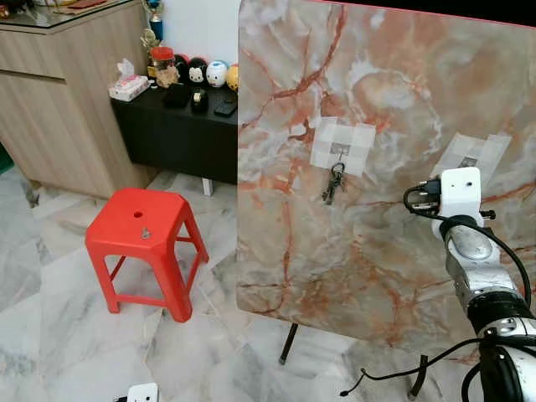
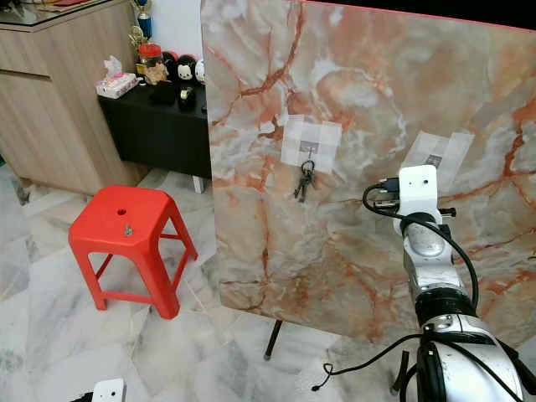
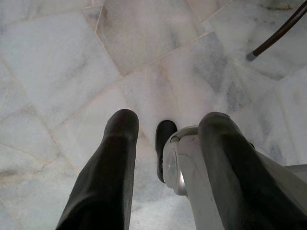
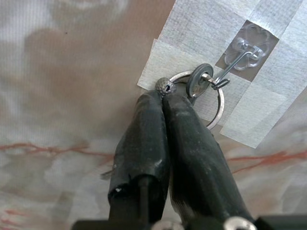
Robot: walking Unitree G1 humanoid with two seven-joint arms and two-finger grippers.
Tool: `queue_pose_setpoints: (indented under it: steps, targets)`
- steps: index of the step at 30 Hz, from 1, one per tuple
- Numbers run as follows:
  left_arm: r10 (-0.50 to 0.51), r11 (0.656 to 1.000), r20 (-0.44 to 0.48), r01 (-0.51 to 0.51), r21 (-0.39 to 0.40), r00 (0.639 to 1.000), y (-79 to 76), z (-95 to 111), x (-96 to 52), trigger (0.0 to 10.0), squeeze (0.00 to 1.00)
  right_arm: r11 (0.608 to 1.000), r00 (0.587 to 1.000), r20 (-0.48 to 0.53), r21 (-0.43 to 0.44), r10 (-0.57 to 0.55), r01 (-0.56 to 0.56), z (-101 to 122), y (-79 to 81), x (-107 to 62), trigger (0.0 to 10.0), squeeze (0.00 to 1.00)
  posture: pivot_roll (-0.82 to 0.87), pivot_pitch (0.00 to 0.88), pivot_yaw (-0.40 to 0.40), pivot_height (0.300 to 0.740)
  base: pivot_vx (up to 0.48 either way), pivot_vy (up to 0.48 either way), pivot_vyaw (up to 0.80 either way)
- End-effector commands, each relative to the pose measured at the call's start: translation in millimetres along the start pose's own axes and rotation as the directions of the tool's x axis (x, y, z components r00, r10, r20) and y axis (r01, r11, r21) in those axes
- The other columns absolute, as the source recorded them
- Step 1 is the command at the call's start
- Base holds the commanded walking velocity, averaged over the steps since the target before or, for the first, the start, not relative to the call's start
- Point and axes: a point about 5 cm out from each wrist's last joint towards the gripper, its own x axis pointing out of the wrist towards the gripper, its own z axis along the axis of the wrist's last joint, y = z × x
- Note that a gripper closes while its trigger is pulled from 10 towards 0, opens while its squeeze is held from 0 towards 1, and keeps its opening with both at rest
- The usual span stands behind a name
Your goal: Hang keys on a hook
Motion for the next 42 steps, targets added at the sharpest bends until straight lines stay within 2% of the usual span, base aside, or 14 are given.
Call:
queue_pose_setpoints:
  steps: [1, 2, 3, 7, 15, 16, 17, 19, 23, 27, 31, 33, 37, 42]
  targets:
    - [-0.001, 1.0, -0.026, 0.001, 0.016, 1.0, 0.2, -5.1, -1.1, 10.0, 0.0, 1.0, 1.0, 0.002, 0.004, 0.005, -0.005, 4.1, -0.2, 2.3, 10.0, 0.0, 0.08, 0.0, -0.076, 0.718, 0.0, 0.0, 0.0]
    - [-0.001, 1.0, -0.026, 0.001, 0.016, 1.0, 0.3, -5.1, -1.1, 10.0, 0.0, 1.0, 1.0, 0.003, 0.006, 0.006, -0.006, 4.3, -0.4, 2.4, 10.0, 0.0, 0.08, 0.0, -0.076, 0.718, 0.0, 0.0, 0.0]
    - [-0.001, 1.0, -0.026, 0.001, 0.016, 1.0, 0.2, -5.1, -1.1, 10.0, 0.0, 1.0, 1.0, 0.01, 0.008, 0.003, -0.003, 4.9, -0.9, 2.4, 10.0, 0.5, 0.08, 0.0, -0.076, 0.718, 0.0, 0.0, 0.0]
    - [-0.001, 1.0, -0.026, 0.001, 0.016, 1.0, 0.2, -5.3, -1.2, 10.0, 0.0, 1.0, 0.999, 0.035, 0.021, -0.012, 0.011, 8.4, -4.1, 2.6, 10.0, 0.76, 0.08, 0.0, -0.076, 0.718, 0.0, 0.0, 0.0]
    - [-0.002, 1.0, -0.026, 0.003, 0.015, 1.0, -0.2, -5.6, -1.3, 10.0, 0.0, 1.0, 0.995, 0.094, 0.013, -0.017, 0.015, 8.7, -4.0, -2.2, 10.0, 0.69, 0.08, 0.0, -0.08, 0.718, 0.0, 0.0, 0.0]
    - [-0.002, 1.0, -0.027, 0.003, 0.014, 1.0, -0.2, -5.7, -1.3, 10.0, 0.0, 1.0, 0.992, 0.127, 0.016, 0.019, -0.021, 8.2, 0.2, -5.8, 10.0, 0.62, 0.08, 0.0, -0.08, 0.718, 0.0, 0.0, 0.0]
    - [-0.002, 1.0, -0.027, 0.003, 0.014, 1.0, -0.3, -5.8, -1.3, 10.0, 0.0, 0.999, 0.988, 0.146, 0.0, 0.045, -0.045, 7.9, 3.0, -8.0, 10.0, 0.12, 0.08, 0.0, -0.082, 0.718, 0.0, 0.0, 0.0]
    - [-0.003, 1.0, -0.027, 0.003, 0.014, 1.0, -0.4, -5.8, -1.3, 10.0, 0.0, 0.998, 0.986, 0.157, -0.011, 0.062, -0.061, 7.8, 4.7, -9.4, 10.0, 0.0, 0.08, 0.0, -0.082, 0.718, 0.0, 0.0, 0.0]
    - [-0.006, 1.0, -0.028, 0.006, 0.017, 1.0, -0.7, -5.9, -1.3, 10.0, 0.0, 0.98, 0.965, 0.197, -0.131, 0.172, -0.149, -10.2, 7.9, -33.6, 10.0, 0.0, 0.07, 0.0, -0.083, 0.718, 0.0, 0.0, 0.0]
    - [-0.008, 1.0, -0.029, 0.008, 0.019, 1.0, -0.5, -5.8, -1.2, 10.0, 0.0, 0.99, 0.981, 0.156, -0.101, 0.118, -0.103, -27.0, -1.2, -45.7, 10.0, 0.0, 0.06, 0.0, -0.081, 0.718, 0.0, 0.0, 0.0]
    - [-0.018, 0.999, -0.032, 0.019, 0.034, 0.999, -0.9, -5.2, -0.9, 10.0, 0.0, 0.989, 0.982, -0.114, 0.016, 0.151, -0.15, -93.3, 19.4, -69.2, 10.0, 0.0, 0.03, 0.0, -0.072, 0.718, 0.0, 0.0, 0.0]
    - [-0.019, 0.999, -0.033, 0.02, 0.036, 0.999, -1.1, -5.1, -0.9, 10.0, 0.0, 0.987, 0.975, -0.155, 0.034, 0.159, -0.155, -102.1, 23.1, -71.6, 10.0, 0.0, 0.03, 0.0, -0.072, 0.718, 0.0, 0.0, 0.0]
    - [-0.014, 0.999, -0.033, 0.015, 0.044, 0.999, -1.1, -4.6, -0.6, 10.0, 0.0, 0.975, 0.879, -0.423, 0.137, 0.218, -0.176, -152.9, 52.2, -94.2, 10.0, 0.0, 0.04, 0.0, -0.076, 0.718, 0.0, 0.0, 0.0]
    - [-0.006, 0.999, -0.032, 0.007, 0.047, 0.999, -0.2, -3.8, -0.4, 10.0, 0.0, 0.963, 0.779, -0.583, 0.253, 0.231, -0.095, -182.0, 67.3, -120.5, 10.0, 0.0, 0.03, 0.0, -0.07, 0.718, 0.0, 0.0, 0.0]
